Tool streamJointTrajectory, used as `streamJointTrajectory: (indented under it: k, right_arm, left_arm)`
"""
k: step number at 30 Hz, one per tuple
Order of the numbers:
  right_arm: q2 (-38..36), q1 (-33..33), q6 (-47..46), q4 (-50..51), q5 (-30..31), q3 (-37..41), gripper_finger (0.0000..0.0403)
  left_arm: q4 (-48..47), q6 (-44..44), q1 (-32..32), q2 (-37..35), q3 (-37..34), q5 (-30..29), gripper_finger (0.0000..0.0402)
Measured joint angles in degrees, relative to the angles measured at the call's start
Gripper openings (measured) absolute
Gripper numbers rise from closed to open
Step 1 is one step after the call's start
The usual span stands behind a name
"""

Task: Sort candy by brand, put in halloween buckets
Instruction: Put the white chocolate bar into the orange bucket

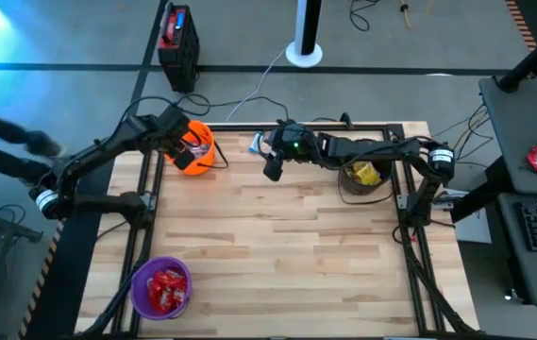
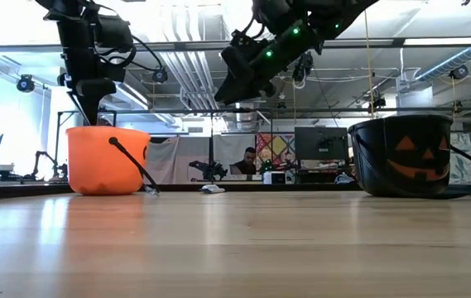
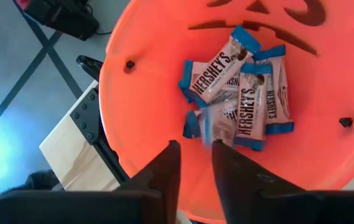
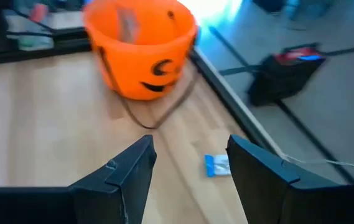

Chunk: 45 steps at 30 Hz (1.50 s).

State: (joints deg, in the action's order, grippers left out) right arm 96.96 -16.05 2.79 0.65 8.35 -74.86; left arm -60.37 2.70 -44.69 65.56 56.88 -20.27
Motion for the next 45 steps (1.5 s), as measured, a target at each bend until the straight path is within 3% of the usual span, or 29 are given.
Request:
streamJointTrajectory:
  k: [3,11,16,25,31,37,45]
  right_arm:
    - [1.3,-1.2,-0.7,-0.1,-3.5,-0.9,0.0196]
    - [9.6,-5.0,-4.9,1.5,-3.9,-10.1,0.0196]
    - [15.7,-7.7,-7.9,6.7,-3.9,-18.7,0.0196]
    - [31.8,-10.3,-12.5,28.6,-3.6,-39.2,0.0196]
    - [40.1,-10.6,-14.9,37.1,-3.2,-49.9,0.0196]
    - [44.7,-10.7,-16.6,41.4,-2.4,-55.8,0.0196]
    - [45.6,-10.8,-17.9,41.6,-3.1,-55.6,0.0196]
  left_arm:
    - [0.5,-0.1,0.0,0.0,0.0,-0.2,0.0106]
    - [3.3,-3.8,1.5,-2.2,0.5,-1.4,0.0171]
    - [5.3,-5.9,5.9,-7.8,-0.1,-1.3,0.0176]
    - [12.0,-6.3,17.7,-18.9,-0.2,-2.6,0.0176]
    - [15.3,-4.8,20.3,-23.4,-3.0,-5.8,0.0176]
    - [16.5,-4.7,20.3,-26.3,-6.7,-6.4,0.0176]
    - [18.5,-4.5,20.3,-28.0,-8.6,-6.4,0.0176]
